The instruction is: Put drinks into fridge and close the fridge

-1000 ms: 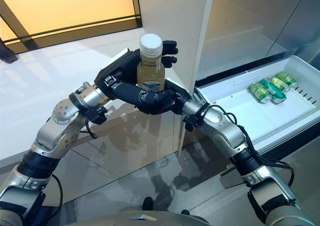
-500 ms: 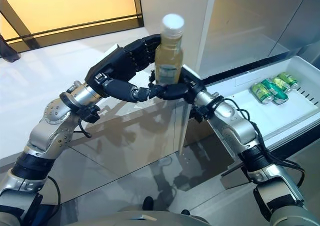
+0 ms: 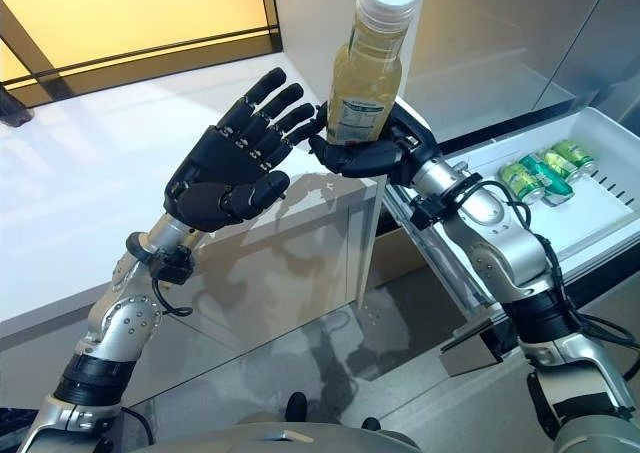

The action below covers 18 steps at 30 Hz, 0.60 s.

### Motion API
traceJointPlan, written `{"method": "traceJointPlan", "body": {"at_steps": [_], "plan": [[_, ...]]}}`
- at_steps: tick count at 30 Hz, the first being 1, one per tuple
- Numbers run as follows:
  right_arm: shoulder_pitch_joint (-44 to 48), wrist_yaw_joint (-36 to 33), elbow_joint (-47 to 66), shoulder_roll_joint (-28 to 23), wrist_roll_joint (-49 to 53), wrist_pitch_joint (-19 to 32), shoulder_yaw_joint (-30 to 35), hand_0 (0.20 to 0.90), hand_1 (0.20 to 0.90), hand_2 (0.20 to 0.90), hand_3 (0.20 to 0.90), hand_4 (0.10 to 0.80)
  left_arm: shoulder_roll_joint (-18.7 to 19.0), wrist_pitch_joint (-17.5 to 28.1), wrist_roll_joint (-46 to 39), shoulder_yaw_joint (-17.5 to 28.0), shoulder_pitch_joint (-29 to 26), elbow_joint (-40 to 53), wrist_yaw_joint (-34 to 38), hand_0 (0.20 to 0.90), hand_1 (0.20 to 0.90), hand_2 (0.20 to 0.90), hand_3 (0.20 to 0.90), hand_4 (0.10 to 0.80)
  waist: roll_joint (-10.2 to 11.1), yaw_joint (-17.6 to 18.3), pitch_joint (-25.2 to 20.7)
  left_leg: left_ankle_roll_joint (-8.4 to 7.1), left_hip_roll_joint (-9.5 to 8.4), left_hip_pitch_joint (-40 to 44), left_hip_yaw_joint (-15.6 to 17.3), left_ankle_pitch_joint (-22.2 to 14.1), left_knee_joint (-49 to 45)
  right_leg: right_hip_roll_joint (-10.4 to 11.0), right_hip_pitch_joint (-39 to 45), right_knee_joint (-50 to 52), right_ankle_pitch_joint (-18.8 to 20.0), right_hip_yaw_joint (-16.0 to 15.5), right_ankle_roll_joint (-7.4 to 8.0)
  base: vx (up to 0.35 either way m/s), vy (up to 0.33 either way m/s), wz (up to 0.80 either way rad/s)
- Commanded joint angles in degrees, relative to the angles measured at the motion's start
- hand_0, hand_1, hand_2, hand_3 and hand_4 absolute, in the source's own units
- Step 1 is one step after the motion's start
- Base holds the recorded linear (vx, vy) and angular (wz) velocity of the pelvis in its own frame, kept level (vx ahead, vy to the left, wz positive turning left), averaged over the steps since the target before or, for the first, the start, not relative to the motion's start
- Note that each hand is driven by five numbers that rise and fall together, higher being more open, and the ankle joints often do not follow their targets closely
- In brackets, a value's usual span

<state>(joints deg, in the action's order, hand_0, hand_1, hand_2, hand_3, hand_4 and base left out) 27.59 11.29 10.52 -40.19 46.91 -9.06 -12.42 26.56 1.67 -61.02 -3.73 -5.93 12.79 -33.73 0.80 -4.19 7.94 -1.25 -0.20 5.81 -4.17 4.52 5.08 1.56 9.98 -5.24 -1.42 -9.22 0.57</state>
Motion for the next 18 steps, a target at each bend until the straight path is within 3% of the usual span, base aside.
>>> {"method": "traceJointPlan", "body": {"at_steps": [1,3,5,6,8,11,12,14,18], "plan": [[6.6,-0.6,9.5,1.2,8.5,9.1,11.6,0.300,0.300,0.300,0.200,0.100,-0.5,-0.3,-9.2,1.8,1.7,2.8,-6.9,0.900,0.900,0.900,0.900,0.800,1.8,0.7,-7.1,1.80,-2.48,1.5,-0.3,-5.8,-0.1,1.6,-2.3,1.0,2.7,1.0,2.88,0.000,0.000,0.00],[6.0,-0.9,10.1,1.2,9.4,8.5,12.1,0.300,0.300,0.300,0.200,0.100,-1.3,-2.3,-12.2,1.8,2.5,3.1,-8.8,0.900,0.900,0.900,0.900,0.800,1.8,0.8,-7.1,1.77,-2.46,1.5,-0.3,-5.8,-0.1,1.6,-2.4,1.0,2.8,1.1,2.84,0.000,0.000,0.00],[4.6,-0.8,11.1,1.8,10.6,7.6,12.9,0.300,0.300,0.300,0.200,0.100,-3.8,-8.4,-18.8,1.0,3.7,3.3,-11.8,0.900,0.900,0.900,0.900,0.800,1.8,1.0,-7.0,1.77,-2.40,1.5,-0.1,-5.9,-0.1,1.5,-2.5,1.0,2.8,1.4,2.80,-0.035,0.008,-0.01],[3.3,-0.6,12.3,2.3,10.8,6.5,13.6,0.300,0.300,0.300,0.200,0.100,-6.3,-14.1,-24.0,-0.1,4.7,3.0,-14.5,0.900,0.900,0.900,0.900,0.800,1.9,1.4,-6.9,1.76,-2.35,1.5,0.1,-6.0,-0.1,1.5,-2.6,1.1,2.9,1.5,2.82,-0.033,0.005,-0.03],[2.4,-0.7,13.4,2.1,11.0,5.4,14.0,0.300,0.300,0.300,0.200,0.100,-8.0,-18.2,-26.7,-2.0,5.8,2.7,-17.9,0.900,0.900,0.900,0.900,0.800,1.9,1.8,-6.6,1.73,-2.30,1.4,0.3,-6.1,-0.1,1.5,-2.8,1.1,3.0,1.7,2.74,-0.033,0.007,-0.04],[1.4,-0.2,13.9,1.8,11.4,4.2,14.3,0.300,0.300,0.300,0.200,0.100,-8.8,-20.3,-29.8,-4.7,7.0,2.0,-21.0,0.900,0.900,0.900,0.900,0.800,1.9,2.3,-6.2,1.67,-2.19,1.6,0.6,-6.4,-0.1,1.4,-2.8,1.0,3.0,2.1,2.74,-0.022,0.011,-0.01],[0.2,0.3,14.2,1.5,11.5,3.5,14.5,0.300,0.300,0.300,0.200,0.100,-9.1,-23.5,-34.8,-6.3,8.1,1.1,-23.3,0.900,0.900,0.900,0.900,0.800,2.0,2.7,-6.0,1.65,-2.19,1.4,1.0,-6.3,-0.1,1.4,-3.2,1.1,3.3,2.4,2.79,0.000,0.000,0.00],[-1.4,1.3,14.4,1.5,11.3,3.1,14.9,0.300,0.300,0.300,0.200,0.100,-9.2,-25.6,-37.7,-7.3,9.3,-0.2,-24.0,0.900,0.900,0.900,0.900,0.800,2.0,3.2,-5.7,1.64,-2.08,1.5,1.4,-6.6,-0.1,1.4,-3.1,1.1,3.2,2.6,2.87,-0.022,0.013,-0.01],[-6.4,4.6,15.7,1.1,11.5,3.0,17.4,0.300,0.300,0.300,0.200,0.100,-10.3,-28.7,-34.7,-8.3,13.0,-4.5,-25.8,0.900,0.900,0.900,0.900,0.800,2.2,3.9,-5.1,1.65,-1.91,1.2,2.3,-6.6,-0.1,1.4,-3.6,1.0,3.5,3.0,3.11,-0.045,0.011,-0.03]]}}
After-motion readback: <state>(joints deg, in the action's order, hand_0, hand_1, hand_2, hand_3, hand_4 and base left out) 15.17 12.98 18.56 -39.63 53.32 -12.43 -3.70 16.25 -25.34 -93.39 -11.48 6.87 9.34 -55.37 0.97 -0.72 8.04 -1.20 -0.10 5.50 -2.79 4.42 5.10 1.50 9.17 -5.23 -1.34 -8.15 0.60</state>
